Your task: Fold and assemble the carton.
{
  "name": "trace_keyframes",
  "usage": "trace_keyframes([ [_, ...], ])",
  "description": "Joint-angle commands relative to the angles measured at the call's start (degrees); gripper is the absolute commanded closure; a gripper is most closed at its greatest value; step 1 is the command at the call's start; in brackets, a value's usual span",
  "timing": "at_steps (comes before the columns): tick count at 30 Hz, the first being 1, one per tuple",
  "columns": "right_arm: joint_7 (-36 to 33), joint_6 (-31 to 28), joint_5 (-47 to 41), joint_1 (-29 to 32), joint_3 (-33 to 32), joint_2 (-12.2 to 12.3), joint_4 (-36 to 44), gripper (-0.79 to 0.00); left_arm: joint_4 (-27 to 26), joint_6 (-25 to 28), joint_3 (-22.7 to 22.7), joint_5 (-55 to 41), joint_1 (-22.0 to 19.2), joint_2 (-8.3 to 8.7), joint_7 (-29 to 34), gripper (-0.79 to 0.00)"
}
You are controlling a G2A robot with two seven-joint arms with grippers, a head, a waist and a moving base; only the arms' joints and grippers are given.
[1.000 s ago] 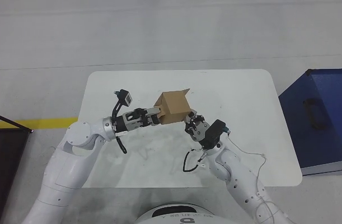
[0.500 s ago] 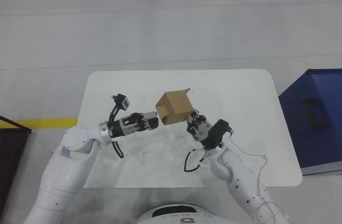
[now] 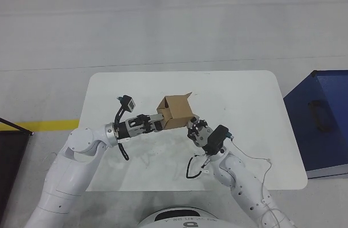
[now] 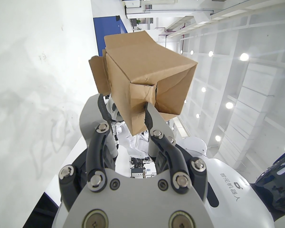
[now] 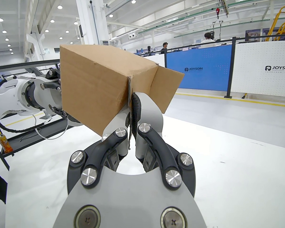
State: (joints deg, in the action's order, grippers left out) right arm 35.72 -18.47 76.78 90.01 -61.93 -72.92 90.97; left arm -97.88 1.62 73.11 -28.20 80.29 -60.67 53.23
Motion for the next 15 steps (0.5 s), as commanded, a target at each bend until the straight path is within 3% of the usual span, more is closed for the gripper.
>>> trace_keyframes([
  [1,0.0,0.4,1.0,0.0,0.0,0.0,0.0,0.0,-0.1,-0.5,0.0,0.1,0.0,0.02,-0.2,-0.308],
  [9,0.4,1.4,4.5,0.0,0.3,0.2,0.4,0.0,-0.9,-3.2,0.2,0.8,0.2,0.18,-1.2,-0.299],
  [15,0.7,1.2,3.2,-0.2,-0.3,0.3,-0.2,0.0,-1.3,-1.7,0.8,-0.5,0.4,0.25,-0.4,-0.308],
])
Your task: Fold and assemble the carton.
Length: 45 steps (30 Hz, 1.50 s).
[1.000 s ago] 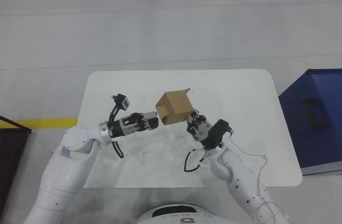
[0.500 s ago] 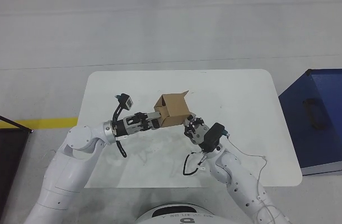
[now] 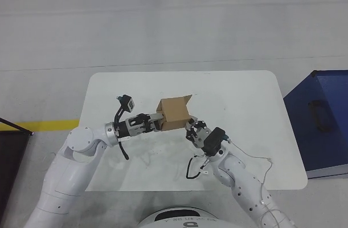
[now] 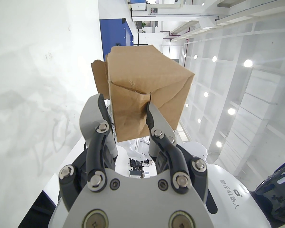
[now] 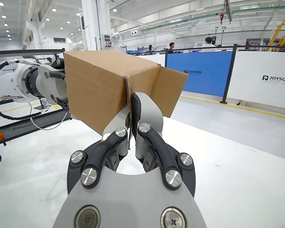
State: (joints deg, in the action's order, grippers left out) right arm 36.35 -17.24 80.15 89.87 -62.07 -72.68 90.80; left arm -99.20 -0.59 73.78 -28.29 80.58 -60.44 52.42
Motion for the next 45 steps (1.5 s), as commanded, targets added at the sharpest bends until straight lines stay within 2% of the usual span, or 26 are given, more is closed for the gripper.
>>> trace_keyframes([
  [1,0.1,-0.1,-0.5,0.0,-0.3,0.0,-0.1,0.0,0.0,1.1,0.4,-0.7,0.2,0.07,1.1,-0.323],
  [4,0.5,-0.1,-1.3,0.1,-1.3,0.2,-0.3,0.0,0.3,3.1,1.8,-2.7,0.9,0.24,3.0,-0.379],
  [7,0.8,0.5,-1.6,0.4,-2.7,0.4,-0.3,0.0,0.9,4.5,3.5,-4.5,1.8,0.44,4.2,-0.4],
  [11,0.6,1.5,-1.5,0.7,-3.9,0.5,-0.1,0.0,2.7,4.4,5.7,-7.2,2.9,0.68,4.7,-0.499],
  [14,0.6,1.5,-1.5,0.7,-3.9,0.5,-0.1,0.0,4.8,3.9,7.3,-9.3,3.4,0.83,5.0,-0.616],
  [15,0.6,1.5,-1.5,0.7,-3.9,0.5,-0.1,0.0,5.7,3.7,7.7,-10.3,3.6,0.84,5.0,-0.733],
  [16,0.6,1.5,-1.5,0.7,-3.9,0.5,-0.1,0.0,6.4,3.3,8.2,-11.5,3.7,0.85,4.9,-0.785],
  [20,0.2,1.8,-1.2,0.7,-3.9,0.5,-0.2,0.0,6.4,3.3,8.2,-11.5,3.7,0.85,4.9,-0.785],
  [21,-1.5,3.8,2.1,0.3,-4.1,0.6,0.2,0.0,6.4,3.3,8.2,-11.5,3.7,0.85,4.9,-0.785],
  [23,-5.6,9.5,15.2,-0.5,-4.2,1.1,1.8,0.0,6.4,3.3,8.2,-11.5,3.7,0.85,4.9,-0.785],
  [26,-11.8,12.6,33.6,-0.3,-4.3,2.1,6.6,0.0,6.4,3.3,8.2,-11.5,3.7,0.85,4.9,-0.785],
  [29,-19.4,11.2,50.9,0.9,-5.5,3.2,13.0,0.0,6.4,3.3,8.2,-11.5,3.7,0.85,4.9,-0.785],
  [33,-29.9,3.9,69.3,2.8,-4.9,4.2,21.3,0.0,6.4,3.3,8.2,-11.5,3.7,0.85,4.9,-0.785],
  [34,-32.1,1.8,72.6,2.9,-4.0,4.3,22.7,-0.071,6.4,3.3,8.2,-11.5,3.7,0.85,4.9,-0.785],
  [35,-34.4,-0.1,75.8,2.8,-3.0,4.3,23.7,-0.237,6.4,3.3,8.2,-11.5,3.7,0.85,4.9,-0.785],
  [36,-36.9,-2.0,78.6,2.7,-1.7,4.2,24.4,-0.36,6.4,3.3,8.2,-11.5,3.7,0.85,4.9,-0.785],
  [38,-41.4,-5.2,83.0,1.9,1.1,3.9,25.1,-0.739,6.4,3.3,8.2,-11.5,3.7,0.85,4.9,-0.785],
  [39,-43.8,-6.4,85.1,1.4,2.3,3.8,25.2,-0.785,6.4,3.3,8.2,-11.5,3.7,0.85,4.9,-0.785],
  [42,-49.4,-9.3,90.1,0.0,6.3,3.1,24.6,-0.785,6.4,3.3,8.2,-11.5,3.7,0.85,4.9,-0.785],
  [45,-51.3,-9.9,90.1,-0.8,8.9,2.5,24.2,-0.785,6.4,3.3,8.2,-11.5,3.7,0.85,4.9,-0.785],
])
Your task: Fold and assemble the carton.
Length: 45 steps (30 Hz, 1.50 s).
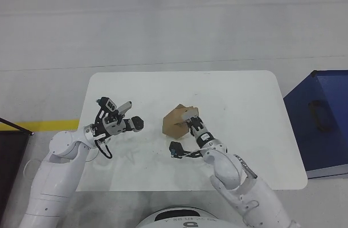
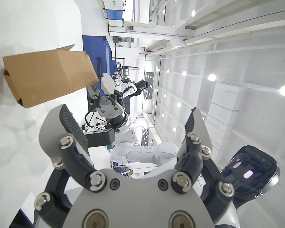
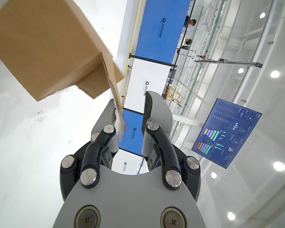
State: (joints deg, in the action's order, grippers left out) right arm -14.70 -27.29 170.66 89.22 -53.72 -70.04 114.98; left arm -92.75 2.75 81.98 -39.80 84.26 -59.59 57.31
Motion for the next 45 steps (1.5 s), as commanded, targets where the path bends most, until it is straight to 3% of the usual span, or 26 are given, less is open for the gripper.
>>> trace_keyframes([
  [1,-0.1,1.0,-1.4,-0.3,0.9,-0.3,0.1,-0.785,0.0,0.0,0.0,0.0,0.0,0.0,0.0,-0.785],
  [8,2.6,16.7,-17.9,2.2,-3.8,-1.0,0.4,-0.785,0.0,0.0,0.0,0.0,0.0,0.0,0.0,-0.785],
  [13,12.0,25.5,-36.2,4.3,-8.0,-1.2,-2.9,-0.785,0.0,0.0,0.0,0.0,0.0,0.0,0.0,-0.785],
  [17,13.5,24.5,-38.0,4.1,-10.6,-0.9,-5.2,-0.785,0.0,0.0,0.0,0.0,0.0,0.0,0.0,-0.785],
  [21,8.8,24.3,-36.6,3.3,-13.1,-0.8,-7.1,-0.785,0.0,-0.1,-0.1,0.1,0.1,-0.01,-0.2,-0.785],
  [29,6.9,17.9,-42.5,0.5,-11.6,-1.4,-10.8,-0.785,-1.3,-7.1,-0.5,7.9,1.9,0.84,1.8,-0.785],
  [35,8.4,15.1,-46.0,-2.0,-9.3,-1.9,-14.2,-0.748,-0.3,-10.9,-4.3,12.6,1.0,0.87,2.0,-0.785],
  [45,15.6,11.8,-58.2,-1.1,-9.4,-2.1,-12.9,-0.696,3.7,-8.6,-11.3,17.3,-3.7,-0.29,-4.0,-0.785],
])
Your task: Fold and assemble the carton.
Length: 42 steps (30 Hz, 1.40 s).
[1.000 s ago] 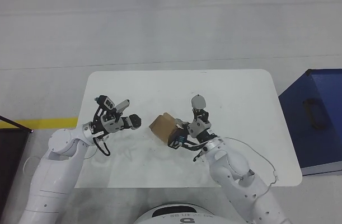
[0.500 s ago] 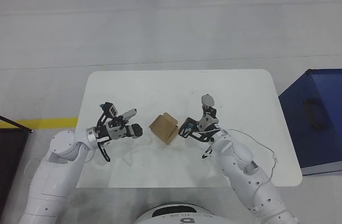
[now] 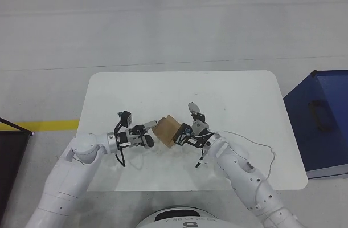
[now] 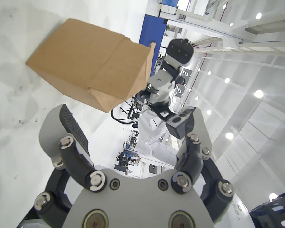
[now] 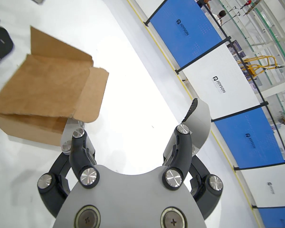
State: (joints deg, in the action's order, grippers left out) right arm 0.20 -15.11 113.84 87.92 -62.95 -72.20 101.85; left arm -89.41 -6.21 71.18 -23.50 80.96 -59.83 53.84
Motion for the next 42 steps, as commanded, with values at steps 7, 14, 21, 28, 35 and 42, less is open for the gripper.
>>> trace_keyframes([
  [7,4.0,-2.4,-7.3,1.3,0.2,0.0,0.1,-0.637,3.9,6.2,-1.8,0.6,-2.1,-0.73,-4.8,-0.785],
  [14,5.0,-2.1,-7.0,1.3,1.9,0.0,0.3,-0.643,6.6,10.7,-2.4,-1.5,-2.6,-1.24,-5.9,-0.785],
  [21,6.6,-2.4,-5.8,1.4,3.8,0.1,0.4,-0.637,9.8,14.3,-4.1,-5.3,-3.9,-2.29,-8.7,-0.785],
  [28,8.7,-3.7,-5.9,0.0,6.6,-0.1,-2.7,-0.668,11.7,14.9,-6.0,-5.7,-5.6,-2.98,-8.4,-0.785],
  [35,4.2,-1.1,-0.7,-1.8,9.4,-0.5,-4.8,-0.674,13.0,15.7,-6.8,-6.6,-6.7,-3.46,-7.8,-0.785],
  [42,3.4,0.2,-0.4,-1.7,8.8,-0.3,-4.0,-0.699,13.6,16.4,-6.5,-7.7,-7.4,-3.7,-7.0,-0.785],
])
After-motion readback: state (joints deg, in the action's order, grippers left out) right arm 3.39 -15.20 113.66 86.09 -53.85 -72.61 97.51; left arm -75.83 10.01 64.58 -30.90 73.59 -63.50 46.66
